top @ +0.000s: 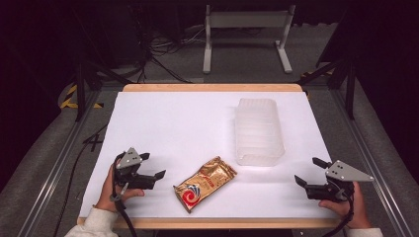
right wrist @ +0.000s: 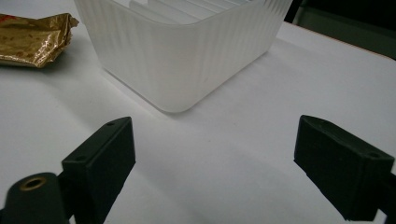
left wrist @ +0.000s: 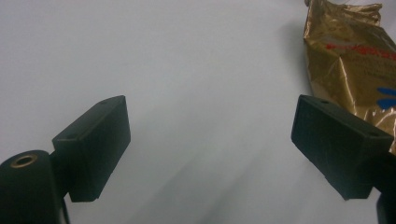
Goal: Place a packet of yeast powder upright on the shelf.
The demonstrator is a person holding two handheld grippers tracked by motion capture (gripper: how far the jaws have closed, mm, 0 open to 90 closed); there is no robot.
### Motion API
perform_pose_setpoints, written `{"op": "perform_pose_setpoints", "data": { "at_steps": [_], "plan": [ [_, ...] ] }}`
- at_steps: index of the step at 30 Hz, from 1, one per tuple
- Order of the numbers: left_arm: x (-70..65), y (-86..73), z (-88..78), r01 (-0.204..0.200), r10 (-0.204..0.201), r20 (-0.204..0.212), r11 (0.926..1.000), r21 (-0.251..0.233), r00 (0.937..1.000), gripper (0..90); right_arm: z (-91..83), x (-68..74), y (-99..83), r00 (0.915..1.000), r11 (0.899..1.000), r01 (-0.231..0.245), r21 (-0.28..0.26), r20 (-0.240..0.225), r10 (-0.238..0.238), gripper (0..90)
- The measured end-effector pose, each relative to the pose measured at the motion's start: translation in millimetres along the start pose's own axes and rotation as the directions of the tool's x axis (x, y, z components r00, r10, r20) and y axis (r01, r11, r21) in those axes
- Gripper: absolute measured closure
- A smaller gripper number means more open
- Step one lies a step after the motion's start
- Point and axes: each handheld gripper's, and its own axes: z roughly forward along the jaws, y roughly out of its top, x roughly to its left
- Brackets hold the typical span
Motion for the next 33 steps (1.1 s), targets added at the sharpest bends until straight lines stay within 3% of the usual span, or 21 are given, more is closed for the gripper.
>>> {"op": "perform_pose_setpoints", "data": {
  "at_steps": [7,8,10,12,13,14,15,16,18,20,21,25,28,29,30,32,33],
  "plan": [
    [-15.3,39.6,33.2,-0.068,0.065,0.087,0.9972,0.032,0.9941,17.1,2.3,2.3,-3.8,0.9999,0.999,0.001,0.046,-0.017,0.000,14.4],
    [-20.2,52.3,45.9,-0.080,0.074,0.131,0.9960,0.040,0.9886,19.7,2.5,2.0,-5.1,0.9999,0.998,-0.003,0.056,-0.011,0.003,14.6],
    [-21.8,57.1,50.5,-0.092,0.085,0.148,0.9951,0.036,0.9853,21.5,2.2,1.4,-6.6,0.9998,0.998,-0.010,0.059,-0.016,0.011,14.7],
    [-26.9,70.5,64.7,-0.114,0.103,0.199,0.9926,0.043,0.9746,23.2,2.1,1.3,-8.0,0.9998,0.998,-0.009,0.067,-0.016,0.010,14.7],
    [-30.0,80.5,76.9,-0.118,0.107,0.241,0.9924,0.033,0.9646,24.5,2.1,1.2,-8.5,0.9998,0.998,-0.010,0.066,-0.019,0.011,14.7],
    [-30.0,80.5,76.9,-0.118,0.107,0.241,0.9924,0.033,0.9646,25.7,2.1,1.2,-8.5,0.9998,0.998,-0.010,0.066,-0.019,0.011,14.7],
    [-33.3,89.1,89.2,-0.121,0.104,0.279,0.9917,0.043,0.9546,25.7,1.9,2.1,-9.1,0.9998,0.998,-0.006,0.070,-0.017,0.007,14.7],
    [-33.3,89.1,89.2,-0.121,0.104,0.279,0.9917,0.043,0.9546,25.7,1.9,2.1,-9.1,0.9998,0.998,-0.006,0.070,-0.017,0.007,14.7],
    [-38.1,96.2,101.6,-0.130,0.110,0.305,0.9906,0.043,0.9459,26.4,1.8,2.3,-9.9,0.9998,0.997,-0.005,0.074,-0.020,0.006,14.6],
    [-43.3,101.7,117.7,-0.141,0.108,0.338,0.9873,0.074,0.9350,26.1,1.2,2.2,-10.8,0.9997,0.997,-0.008,0.078,-0.024,0.010,14.6],
    [-43.3,101.7,117.7,-0.141,0.108,0.338,0.9873,0.074,0.9350,25.2,1.2,2.2,-10.8,0.9997,0.997,-0.008,0.078,-0.024,0.010,14.6],
    [-46.7,103.9,137.4,-0.126,0.066,0.379,0.9829,0.134,0.9230,22.6,1.7,2.5,-12.2,0.9995,0.996,-0.009,0.090,-0.030,0.012,14.6],
    [-51.4,103.6,147.3,-0.145,0.053,0.407,0.9695,0.198,0.9120,22.6,2.4,3.1,-12.4,0.9993,0.996,-0.006,0.094,-0.036,0.010,14.7],
    [-53.3,103.6,150.1,-0.159,0.061,0.396,0.9629,0.218,0.9163,22.6,2.8,2.9,-12.6,0.9992,0.995,-0.009,0.095,-0.039,0.012,14.7],
    [-54.5,103.2,152.5,-0.161,0.063,0.390,0.9609,0.225,0.9186,23.2,3.1,2.7,-12.6,0.9991,0.995,-0.013,0.098,-0.039,0.017,14.7],
    [-56.2,102.1,158.0,-0.173,0.056,0.416,0.9531,0.248,0.9074,23.6,3.8,2.6,-13.0,0.9989,0.995,-0.013,0.102,-0.043,0.018,14.7],
    [-57.6,101.5,159.7,-0.176,0.057,0.418,0.9520,0.251,0.9068,24.1,4.0,2.6,-13.2,0.9989,0.995,-0.010,0.104,-0.045,0.014,14.7]
  ]
}}
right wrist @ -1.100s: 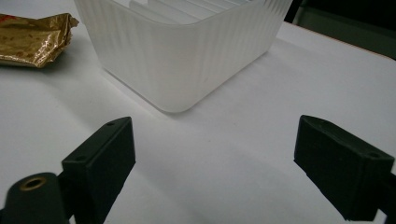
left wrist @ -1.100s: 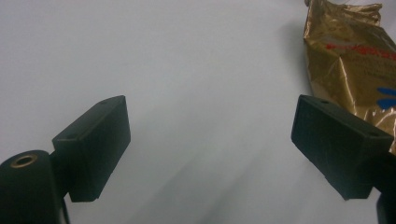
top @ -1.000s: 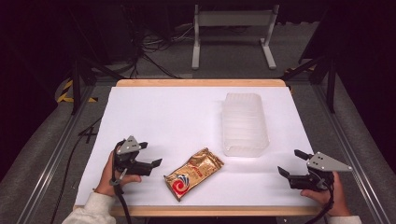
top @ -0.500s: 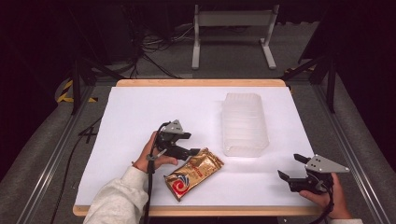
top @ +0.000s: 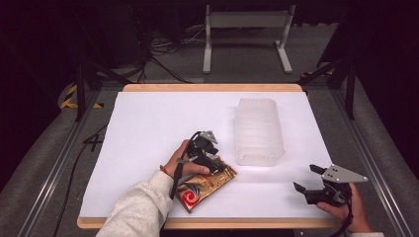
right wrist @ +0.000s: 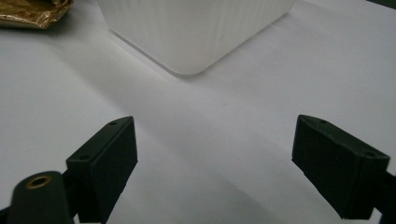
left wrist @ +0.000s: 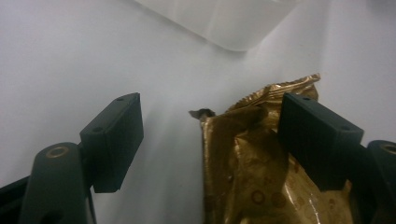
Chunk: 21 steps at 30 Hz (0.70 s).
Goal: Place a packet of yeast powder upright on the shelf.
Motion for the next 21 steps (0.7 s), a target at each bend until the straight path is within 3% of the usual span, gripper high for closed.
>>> {"op": "perform_pose_setpoints", "data": {
  "at_steps": [4,6,7,9,13,16,21],
  "plan": [
    [-2.1,1.9,1.0,-0.038,0.037,0.028,0.9990,0.022,0.9989,31.3,0.8,0.1,-0.4,1.0000,1.000,0.002,0.007,-0.007,-0.002,14.7],
    [-2.9,2.0,0.8,-0.043,0.042,0.047,0.9987,0.028,0.9980,44.3,1.5,0.0,-0.7,0.9999,1.000,0.002,0.014,-0.014,-0.001,14.8],
    [-3.4,1.9,1.0,-0.053,0.051,0.068,0.9980,0.035,0.9964,44.3,1.5,0.0,-0.7,0.9999,1.000,0.002,0.014,-0.014,-0.001,14.8],
    [-5.0,2.2,1.1,-0.068,0.064,0.095,0.9967,0.044,0.9934,55.6,2.8,0.3,-0.8,0.9999,1.000,0.004,0.025,-0.011,-0.004,14.9],
    [-8.6,3.9,-3.0,-0.082,0.079,0.067,0.9955,0.046,0.9946,69.1,4.1,0.7,-1.2,0.9998,0.999,0.007,0.043,-0.018,-0.006,15.0],
    [-10.5,4.0,-8.2,-0.080,0.079,0.058,0.9966,0.021,0.9952,80.7,4.7,0.4,-1.5,0.9998,0.999,0.008,0.049,-0.020,-0.007,15.1],
    [-12.9,3.8,-19.9,-0.083,0.083,0.026,0.9964,-0.018,0.9962,85.7,4.3,0.0,-1.5,0.9995,0.999,0.009,0.053,-0.029,-0.008,15.1]
  ]
}}
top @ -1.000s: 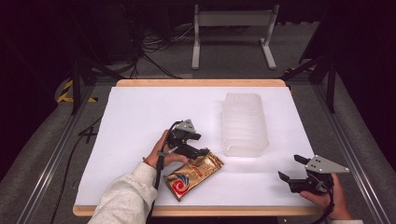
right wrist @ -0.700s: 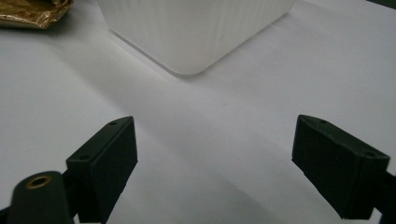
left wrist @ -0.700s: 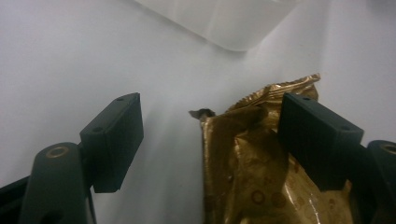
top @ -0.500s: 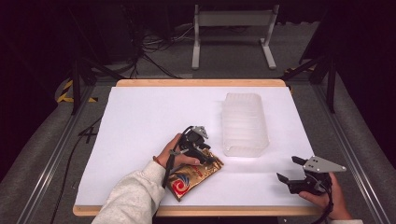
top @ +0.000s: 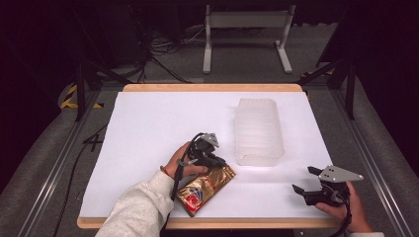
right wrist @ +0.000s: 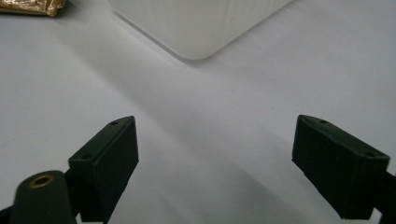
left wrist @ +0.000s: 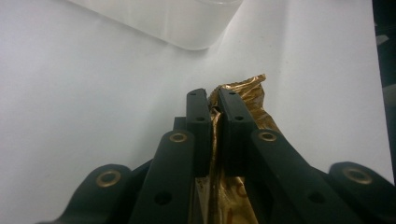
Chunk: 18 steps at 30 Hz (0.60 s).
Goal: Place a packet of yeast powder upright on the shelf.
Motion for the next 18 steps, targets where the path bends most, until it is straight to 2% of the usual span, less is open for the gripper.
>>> {"op": "perform_pose_setpoints", "data": {
  "at_steps": [2,3,5,6,8,9,11,13,14,16,17,18],
  "plan": [
    [-3.6,0.2,-11.5,-0.002,0.000,-0.042,0.9992,-0.041,0.9991,85.9,-0.7,0.1,0.6,1.0000,1.000,0.002,-0.006,-0.006,-0.002,15.2],
    [-4.2,-0.1,-16.7,0.002,-0.005,-0.042,0.9979,-0.065,0.9991,86.0,-1.0,0.1,0.9,1.0000,1.000,0.002,-0.007,-0.005,-0.002,15.2],
    [-7.0,-0.8,-30.4,-0.001,-0.007,-0.072,0.9944,-0.106,0.9974,86.1,-1.1,-0.1,2.0,1.0000,1.000,0.002,-0.013,-0.006,-0.002,15.2],
    [-7.0,-0.8,-30.4,-0.001,-0.007,-0.072,0.9944,-0.106,0.9974,86.2,-1.1,-0.1,2.0,1.0000,1.000,0.002,-0.013,-0.006,-0.002,15.2],
    [-10.6,-1.9,-43.9,-0.002,-0.013,-0.105,0.9893,-0.146,0.9944,86.4,0.7,-0.5,3.9,0.9999,1.000,0.004,-0.015,-0.010,-0.004,15.1],
    [-13.8,-3.5,-57.2,-0.012,-0.009,-0.117,0.9825,-0.186,0.9931,86.4,1.6,-0.5,4.5,0.9999,1.000,0.007,-0.015,-0.013,-0.007,15.1],
    [-17.6,-5.8,-70.0,-0.016,-0.016,-0.138,0.9739,-0.227,0.9903,86.5,3.2,-0.3,5.7,0.9998,1.000,0.011,-0.014,-0.015,-0.011,15.1],
    [-19.0,-6.7,-74.3,-0.020,-0.014,-0.142,0.9712,-0.238,0.9897,86.6,4.6,0.0,7.2,0.9997,1.000,0.014,-0.018,-0.019,-0.014,15.1],
    [-23.4,-10.7,-86.6,-0.019,-0.028,-0.167,0.9607,-0.277,0.9856,86.6,5.1,-0.1,8.1,0.9996,1.000,0.016,-0.020,-0.021,-0.017,15.1],
    [-27.4,-15.1,-96.1,-0.022,-0.032,-0.176,0.9536,-0.300,0.9839,86.7,5.6,-0.1,9.4,0.9996,1.000,0.018,-0.024,-0.021,-0.019,15.1],
    [-27.4,-15.1,-96.1,-0.022,-0.032,-0.176,0.9536,-0.300,0.9839,86.7,5.6,-0.1,9.4,0.9996,1.000,0.018,-0.024,-0.021,-0.019,15.1],
    [-30.1,-17.7,-100.5,-0.021,-0.041,-0.186,0.9488,-0.315,0.9817,86.7,6.1,-0.3,10.7,0.9995,0.999,0.018,-0.028,-0.024,-0.019,15.1]
  ]
}}
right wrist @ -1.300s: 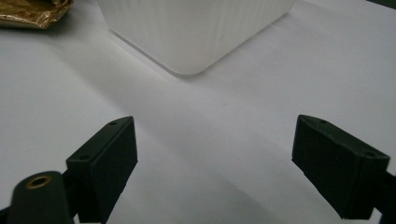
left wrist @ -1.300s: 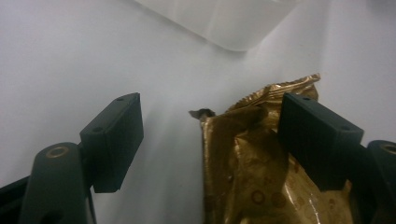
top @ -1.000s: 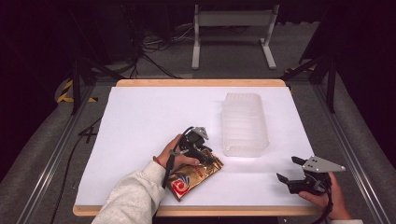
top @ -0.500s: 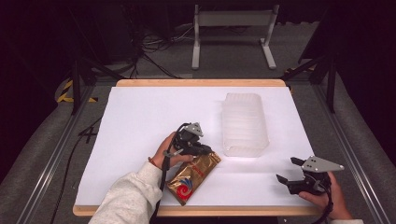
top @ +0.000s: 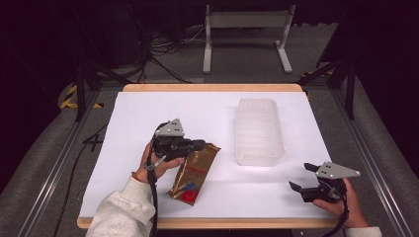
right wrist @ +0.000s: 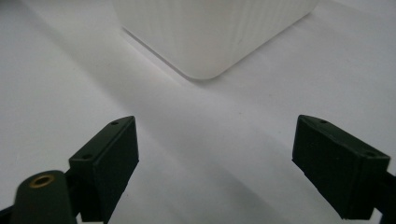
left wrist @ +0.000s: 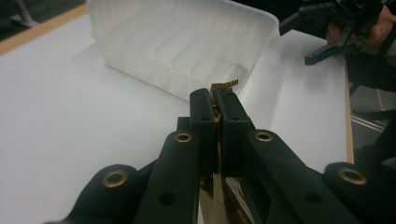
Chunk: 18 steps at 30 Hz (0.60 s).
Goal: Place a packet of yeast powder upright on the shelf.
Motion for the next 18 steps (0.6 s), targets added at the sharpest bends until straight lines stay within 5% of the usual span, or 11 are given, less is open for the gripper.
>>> {"op": "perform_pose_setpoints", "data": {
  "at_steps": [2,8,18],
  "plan": [
    [-5.7,-3.6,-15.8,0.005,-0.006,-0.023,0.9989,-0.046,0.9997,86.8,0.3,0.2,1.1,1.0000,1.000,0.003,-0.004,0.000,-0.003,15.1],
    [-16.4,-7.5,-34.8,-0.034,0.032,-0.036,0.9978,-0.056,0.9989,87.3,-2.1,2.1,2.4,0.9996,0.999,0.022,-0.028,0.019,-0.022,15.2],
    [-18.0,-3.2,-36.8,-0.045,0.039,-0.051,0.9924,-0.115,0.9979,87.4,-4.7,1.8,2.1,0.9991,0.999,0.024,-0.036,0.036,-0.023,15.2]
  ]
}}
